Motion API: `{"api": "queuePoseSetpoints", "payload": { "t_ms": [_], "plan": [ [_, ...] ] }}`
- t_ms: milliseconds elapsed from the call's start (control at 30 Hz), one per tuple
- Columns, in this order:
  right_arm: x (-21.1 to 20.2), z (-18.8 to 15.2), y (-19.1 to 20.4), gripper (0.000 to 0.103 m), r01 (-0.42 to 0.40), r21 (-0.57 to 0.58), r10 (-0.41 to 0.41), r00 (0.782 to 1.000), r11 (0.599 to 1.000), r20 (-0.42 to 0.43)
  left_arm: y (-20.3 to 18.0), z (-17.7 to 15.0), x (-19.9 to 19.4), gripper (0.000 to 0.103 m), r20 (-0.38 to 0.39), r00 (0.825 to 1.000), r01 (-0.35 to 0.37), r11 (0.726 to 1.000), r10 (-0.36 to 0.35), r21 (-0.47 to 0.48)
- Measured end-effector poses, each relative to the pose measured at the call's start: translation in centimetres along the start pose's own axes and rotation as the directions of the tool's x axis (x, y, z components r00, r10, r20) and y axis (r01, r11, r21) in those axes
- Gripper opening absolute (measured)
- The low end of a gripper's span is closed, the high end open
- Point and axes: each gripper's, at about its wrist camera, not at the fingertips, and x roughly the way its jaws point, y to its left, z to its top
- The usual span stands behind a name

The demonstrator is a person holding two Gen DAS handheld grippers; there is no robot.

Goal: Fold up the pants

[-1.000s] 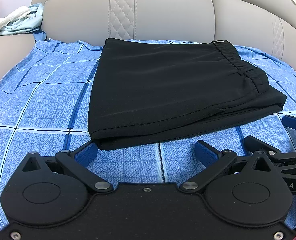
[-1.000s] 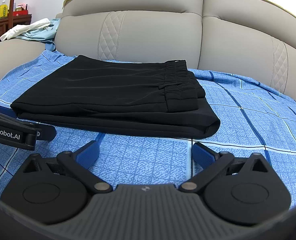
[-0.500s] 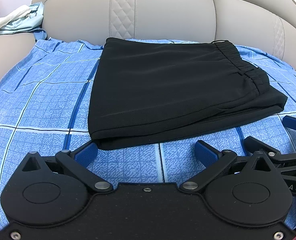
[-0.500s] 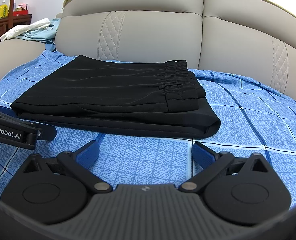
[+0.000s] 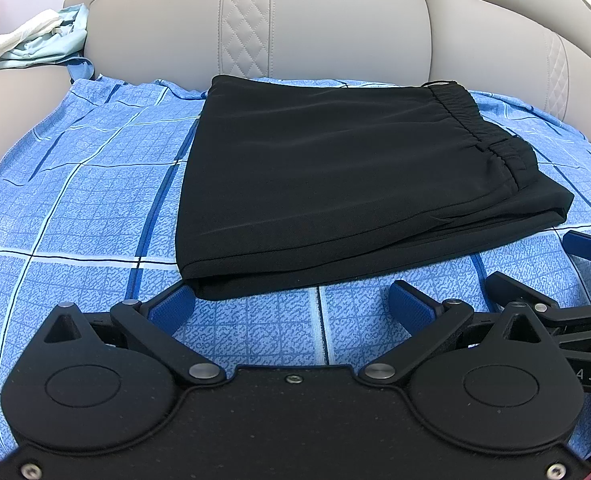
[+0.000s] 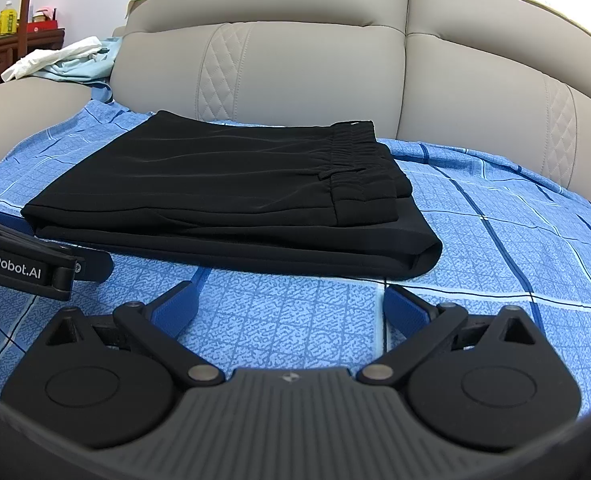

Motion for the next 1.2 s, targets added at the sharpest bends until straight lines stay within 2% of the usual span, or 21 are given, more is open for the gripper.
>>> {"api": "queuePoseSetpoints", "payload": {
  "t_ms": [1200],
  "plan": [
    [0.07,-0.06,0.09,0.103,0.003,0.002,-0.003,1.0,1.0,0.001,-0.1,-0.08,-0.04,0.103,0.004,1.0,-0.003,1.0,0.003,-0.001]
  ]
}}
